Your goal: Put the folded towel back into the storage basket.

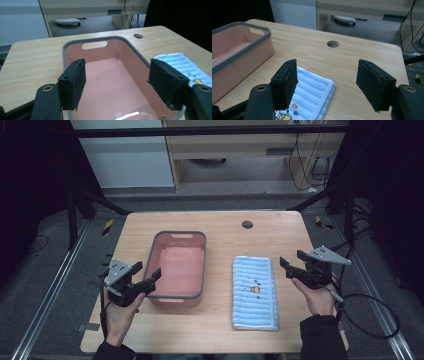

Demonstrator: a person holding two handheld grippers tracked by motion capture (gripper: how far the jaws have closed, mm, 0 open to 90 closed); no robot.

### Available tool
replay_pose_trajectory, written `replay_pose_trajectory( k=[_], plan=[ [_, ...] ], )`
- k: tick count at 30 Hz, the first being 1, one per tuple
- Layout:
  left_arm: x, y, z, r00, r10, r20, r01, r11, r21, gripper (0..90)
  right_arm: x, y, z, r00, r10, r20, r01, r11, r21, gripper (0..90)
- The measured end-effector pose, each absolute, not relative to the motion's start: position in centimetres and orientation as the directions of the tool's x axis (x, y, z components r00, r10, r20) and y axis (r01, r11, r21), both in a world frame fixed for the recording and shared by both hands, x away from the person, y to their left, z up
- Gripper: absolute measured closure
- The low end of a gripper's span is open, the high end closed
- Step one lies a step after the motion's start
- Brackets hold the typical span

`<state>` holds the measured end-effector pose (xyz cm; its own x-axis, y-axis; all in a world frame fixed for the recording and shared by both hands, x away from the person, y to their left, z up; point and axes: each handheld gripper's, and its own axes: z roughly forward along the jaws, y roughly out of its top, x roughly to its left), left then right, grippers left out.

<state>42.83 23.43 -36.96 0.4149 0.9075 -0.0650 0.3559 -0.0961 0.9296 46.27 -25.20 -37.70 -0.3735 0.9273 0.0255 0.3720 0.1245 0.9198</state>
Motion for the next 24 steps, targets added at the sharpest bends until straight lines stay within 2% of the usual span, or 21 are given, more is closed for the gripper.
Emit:
replay_pose_trajectory(
  k=[24],
  plan=[
    [43.3, 17.2, -37.4, 0.501, 0.864, -0.045, 0.350, -0.155, 0.924, 30.3, 47.9, -24.1, -37.1, -0.390, 0.920, 0.028, 0.368, 0.128, 0.921, 34.9]
  ],
)
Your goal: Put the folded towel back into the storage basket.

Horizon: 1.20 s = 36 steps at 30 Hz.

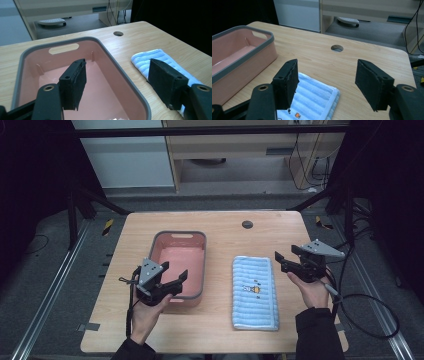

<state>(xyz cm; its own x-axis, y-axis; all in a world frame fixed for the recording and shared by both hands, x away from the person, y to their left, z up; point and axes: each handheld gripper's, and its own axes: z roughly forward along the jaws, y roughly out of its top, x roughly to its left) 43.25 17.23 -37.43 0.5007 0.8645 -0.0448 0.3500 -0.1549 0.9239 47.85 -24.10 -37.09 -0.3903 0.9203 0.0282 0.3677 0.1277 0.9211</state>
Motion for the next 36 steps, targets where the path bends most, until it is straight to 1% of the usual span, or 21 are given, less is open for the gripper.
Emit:
replay_pose_trajectory(
  k=[7, 14, 26, 30, 36],
  plan=[
    [43.4, 15.5, -37.8, 0.530, 0.847, -0.027, 0.351, -0.190, 0.917, 30.3, 48.7, -23.6, -37.1, -0.391, 0.920, 0.041, 0.359, 0.111, 0.927, 33.2],
    [43.5, 14.2, -38.2, 0.550, 0.835, -0.019, 0.354, -0.212, 0.911, 30.2, 49.3, -23.5, -37.1, -0.398, 0.916, 0.056, 0.361, 0.100, 0.927, 33.6],
    [43.2, 10.3, -39.7, 0.606, 0.795, -0.022, 0.363, -0.252, 0.897, 30.1, 51.1, -23.2, -37.7, -0.401, 0.915, 0.044, 0.394, 0.130, 0.910, 36.5],
    [43.1, 9.6, -40.1, 0.618, 0.785, -0.026, 0.367, -0.259, 0.893, 30.3, 51.5, -23.0, -38.1, -0.419, 0.907, 0.037, 0.402, 0.149, 0.903, 36.9],
    [43.0, 8.5, -40.7, 0.635, 0.772, -0.027, 0.374, -0.277, 0.885, 30.5, 51.8, -23.0, -38.5, -0.419, 0.907, 0.039, 0.410, 0.150, 0.899, 37.0]
  ],
)
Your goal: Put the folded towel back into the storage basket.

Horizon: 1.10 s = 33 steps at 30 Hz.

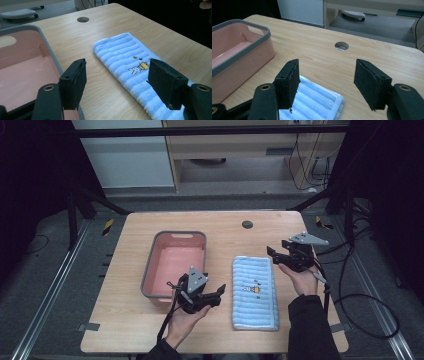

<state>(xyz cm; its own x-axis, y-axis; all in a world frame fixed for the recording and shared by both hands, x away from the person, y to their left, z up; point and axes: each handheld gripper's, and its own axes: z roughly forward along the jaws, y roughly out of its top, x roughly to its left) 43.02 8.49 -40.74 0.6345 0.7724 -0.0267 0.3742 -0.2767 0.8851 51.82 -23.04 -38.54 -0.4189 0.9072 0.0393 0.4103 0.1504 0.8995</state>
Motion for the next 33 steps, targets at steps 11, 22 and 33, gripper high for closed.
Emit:
replay_pose_trajectory(
  k=[11, 22, 33],
  plan=[
    [43.0, 6.5, -42.8, 0.660, 0.751, -0.035, 0.402, -0.313, 0.860, 31.7, 52.6, -23.4, -40.5, -0.404, 0.914, 0.036, 0.447, 0.162, 0.880, 40.2],
    [43.4, 5.0, -45.7, 0.672, 0.739, -0.054, 0.440, -0.339, 0.832, 34.6, 53.1, -23.5, -42.9, -0.403, 0.915, 0.024, 0.480, 0.188, 0.857, 44.0],
    [43.4, 3.6, -47.5, 0.674, 0.738, -0.037, 0.457, -0.377, 0.806, 37.2, 53.7, -23.4, -45.1, -0.402, 0.915, 0.031, 0.515, 0.198, 0.834, 46.4]
  ],
)
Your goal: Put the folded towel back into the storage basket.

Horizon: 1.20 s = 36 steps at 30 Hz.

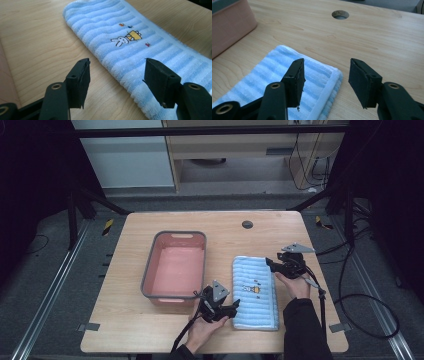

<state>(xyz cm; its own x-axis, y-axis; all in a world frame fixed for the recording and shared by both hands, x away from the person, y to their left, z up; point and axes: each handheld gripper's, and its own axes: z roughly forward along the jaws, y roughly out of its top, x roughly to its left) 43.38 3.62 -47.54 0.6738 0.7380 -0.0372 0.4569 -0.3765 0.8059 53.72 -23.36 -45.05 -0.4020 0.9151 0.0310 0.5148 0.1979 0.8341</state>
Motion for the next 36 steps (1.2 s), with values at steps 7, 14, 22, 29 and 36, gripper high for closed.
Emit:
replay_pose_trajectory(
  k=[7, 14, 22, 29, 36],
  plan=[
    [43.3, 3.1, -48.4, 0.681, 0.730, -0.045, 0.472, -0.392, 0.790, 40.8, 54.1, -23.2, -46.0, -0.408, 0.913, 0.014, 0.529, 0.224, 0.819, 47.5],
    [43.3, 2.5, -49.1, 0.689, 0.723, -0.053, 0.487, -0.408, 0.772, 45.3, 54.6, -23.1, -47.7, -0.402, 0.915, 0.017, 0.568, 0.235, 0.788, 49.4],
    [43.4, 2.3, -49.7, 0.684, 0.726, -0.076, 0.514, -0.405, 0.756, 50.0, 54.9, -23.2, -48.9, -0.404, 0.914, 0.040, 0.595, 0.230, 0.770, 50.4],
    [43.4, 2.1, -50.0, 0.681, 0.728, -0.075, 0.516, -0.406, 0.754, 54.6, 55.1, -23.0, -49.5, -0.412, 0.910, 0.052, 0.616, 0.236, 0.751, 53.4],
    [43.4, 2.1, -50.2, 0.685, 0.723, -0.097, 0.526, -0.398, 0.752, 59.7, 55.2, -23.0, -49.9, -0.408, 0.912, 0.050, 0.632, 0.242, 0.736, 55.5]
  ],
)
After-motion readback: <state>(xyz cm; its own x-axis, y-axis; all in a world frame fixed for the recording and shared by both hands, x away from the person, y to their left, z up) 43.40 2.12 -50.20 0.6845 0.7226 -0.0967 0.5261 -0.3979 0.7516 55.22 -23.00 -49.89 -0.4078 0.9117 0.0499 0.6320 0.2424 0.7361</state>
